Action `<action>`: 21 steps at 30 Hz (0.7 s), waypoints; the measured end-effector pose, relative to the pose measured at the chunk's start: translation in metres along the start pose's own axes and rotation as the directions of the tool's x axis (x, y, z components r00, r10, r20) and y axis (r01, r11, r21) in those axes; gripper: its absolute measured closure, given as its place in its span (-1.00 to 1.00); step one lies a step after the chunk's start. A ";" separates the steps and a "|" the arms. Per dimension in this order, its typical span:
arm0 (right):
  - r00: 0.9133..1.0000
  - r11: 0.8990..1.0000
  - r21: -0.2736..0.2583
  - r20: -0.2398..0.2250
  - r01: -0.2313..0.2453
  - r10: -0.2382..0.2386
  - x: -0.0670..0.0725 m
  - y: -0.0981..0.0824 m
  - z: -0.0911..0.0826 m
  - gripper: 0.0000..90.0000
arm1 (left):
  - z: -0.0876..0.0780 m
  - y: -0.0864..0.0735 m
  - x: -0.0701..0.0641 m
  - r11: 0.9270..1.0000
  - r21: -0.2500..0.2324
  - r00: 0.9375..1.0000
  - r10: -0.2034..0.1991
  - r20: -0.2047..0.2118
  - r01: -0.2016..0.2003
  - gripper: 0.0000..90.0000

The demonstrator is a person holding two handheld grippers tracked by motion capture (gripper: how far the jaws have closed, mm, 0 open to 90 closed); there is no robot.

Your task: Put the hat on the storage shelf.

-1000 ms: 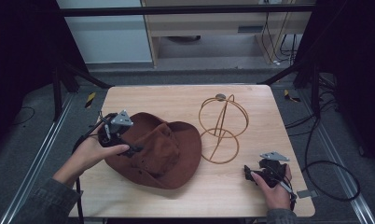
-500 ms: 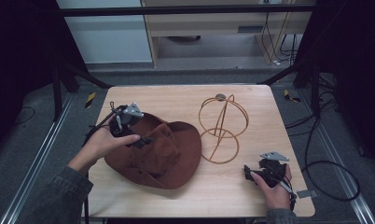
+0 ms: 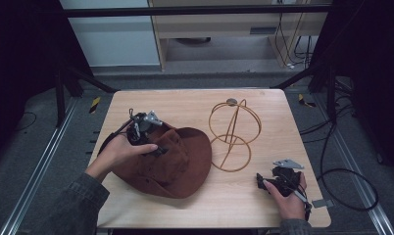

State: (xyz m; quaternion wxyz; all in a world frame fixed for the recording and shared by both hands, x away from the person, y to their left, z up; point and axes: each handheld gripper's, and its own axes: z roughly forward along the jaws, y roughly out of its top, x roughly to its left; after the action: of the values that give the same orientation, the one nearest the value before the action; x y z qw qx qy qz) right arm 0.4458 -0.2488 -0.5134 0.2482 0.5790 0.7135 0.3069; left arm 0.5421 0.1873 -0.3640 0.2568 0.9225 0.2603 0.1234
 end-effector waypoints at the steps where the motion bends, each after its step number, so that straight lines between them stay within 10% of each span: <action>1: 1.000 1.000 0.000 0.000 0.002 -0.002 0.000 0.000 0.000 -0.99 | 0.002 0.000 0.000 1.000 0.004 1.000 0.000 0.003 0.000 -0.85; 21: 1.000 1.000 -0.002 -0.003 0.003 -0.003 0.000 0.000 0.000 -0.99 | 0.023 -0.005 -0.005 0.999 0.035 1.000 -0.011 0.016 0.010 -0.52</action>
State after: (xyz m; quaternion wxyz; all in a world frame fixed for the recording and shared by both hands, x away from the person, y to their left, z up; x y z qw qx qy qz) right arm 0.4455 -0.2486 -0.5134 0.2482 0.5772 0.7144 0.3080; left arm 0.5439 0.1785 -0.3862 0.2433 0.9265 0.2652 0.1100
